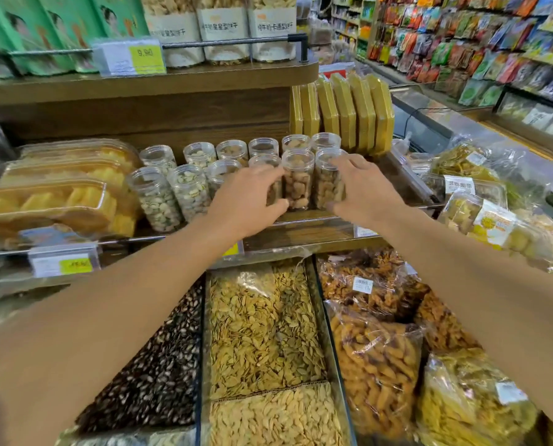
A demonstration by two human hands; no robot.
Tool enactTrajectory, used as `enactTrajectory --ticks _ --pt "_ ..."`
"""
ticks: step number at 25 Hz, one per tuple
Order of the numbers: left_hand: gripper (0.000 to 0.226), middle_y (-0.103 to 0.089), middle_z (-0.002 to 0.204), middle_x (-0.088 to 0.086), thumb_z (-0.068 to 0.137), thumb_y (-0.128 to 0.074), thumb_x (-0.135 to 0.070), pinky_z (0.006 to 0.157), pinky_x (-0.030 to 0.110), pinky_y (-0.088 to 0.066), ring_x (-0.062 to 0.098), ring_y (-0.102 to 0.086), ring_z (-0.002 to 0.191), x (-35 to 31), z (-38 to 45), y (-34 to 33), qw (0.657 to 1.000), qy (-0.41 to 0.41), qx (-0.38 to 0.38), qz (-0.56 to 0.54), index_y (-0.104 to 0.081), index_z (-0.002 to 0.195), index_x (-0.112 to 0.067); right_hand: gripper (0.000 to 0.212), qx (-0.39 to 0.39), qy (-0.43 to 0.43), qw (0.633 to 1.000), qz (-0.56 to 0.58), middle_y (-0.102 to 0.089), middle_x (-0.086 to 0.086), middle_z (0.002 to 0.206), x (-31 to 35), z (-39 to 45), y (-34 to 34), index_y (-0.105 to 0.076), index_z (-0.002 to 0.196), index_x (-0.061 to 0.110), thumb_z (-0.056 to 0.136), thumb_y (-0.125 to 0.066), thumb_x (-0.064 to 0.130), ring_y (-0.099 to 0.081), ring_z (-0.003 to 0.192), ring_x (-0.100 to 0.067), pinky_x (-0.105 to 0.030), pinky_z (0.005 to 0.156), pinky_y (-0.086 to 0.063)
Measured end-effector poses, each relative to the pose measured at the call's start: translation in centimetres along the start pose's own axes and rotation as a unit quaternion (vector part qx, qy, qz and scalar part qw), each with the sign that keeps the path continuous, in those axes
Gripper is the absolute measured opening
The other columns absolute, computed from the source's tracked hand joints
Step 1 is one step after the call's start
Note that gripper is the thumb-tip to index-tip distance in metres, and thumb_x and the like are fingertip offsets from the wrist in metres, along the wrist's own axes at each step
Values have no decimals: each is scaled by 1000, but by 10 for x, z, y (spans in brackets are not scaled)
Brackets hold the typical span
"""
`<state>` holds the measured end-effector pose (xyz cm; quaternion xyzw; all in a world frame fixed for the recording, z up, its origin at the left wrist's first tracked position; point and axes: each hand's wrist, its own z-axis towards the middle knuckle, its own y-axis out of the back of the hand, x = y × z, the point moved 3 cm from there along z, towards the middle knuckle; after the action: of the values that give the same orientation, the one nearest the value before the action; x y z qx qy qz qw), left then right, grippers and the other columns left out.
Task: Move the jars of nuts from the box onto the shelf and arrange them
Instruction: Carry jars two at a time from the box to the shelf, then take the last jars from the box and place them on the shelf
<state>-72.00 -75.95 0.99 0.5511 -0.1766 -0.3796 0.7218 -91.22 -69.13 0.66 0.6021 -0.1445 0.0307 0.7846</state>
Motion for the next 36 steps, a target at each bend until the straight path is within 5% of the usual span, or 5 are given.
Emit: enactTrajectory --ticks 13,20,27,32,36 --pt "61 -40 150 2 89 -56 -44 112 39 -31 23 -40 135 95 -317 25 978 209 15 4 -41 144 -22 82 151 157 975 -32 -22 0 155 239 -152 -108 -23 151 23 84 -65 46 -17 144 -26 -43 114 -30" --pt "63 -39 151 4 90 -57 -43 107 41 -38 26 -40 135 80 -516 40 911 411 25 22 -39 145 -19 81 244 359 901 -16 -16 -3 160 356 -250 -166 -19 153 20 88 -60 47 -13 146 -24 -35 118 -16" --pt "64 -39 151 9 86 -62 -36 110 39 -33 28 -38 136 -55 -696 18 755 655 -21 26 -42 144 -17 77 322 577 750 -26 -29 -2 149 415 -408 -199 -28 147 23 84 -58 53 -32 136 -29 -42 108 -35" --pt "66 -46 144 18 80 -64 -36 107 42 -38 35 -47 128 -185 -815 12 614 786 -69 28 -48 139 -10 79 345 699 626 -7 -28 -5 154 440 -544 -189 -30 149 19 83 -65 46 -23 142 -24 -34 115 -22" --pt "65 -56 133 16 75 -65 -39 98 42 -47 34 -56 119 -288 -889 9 523 847 -83 50 -54 132 -9 78 359 767 532 -13 -27 -5 155 450 -660 -177 -28 150 20 84 -63 46 -25 141 -25 -36 114 -27"
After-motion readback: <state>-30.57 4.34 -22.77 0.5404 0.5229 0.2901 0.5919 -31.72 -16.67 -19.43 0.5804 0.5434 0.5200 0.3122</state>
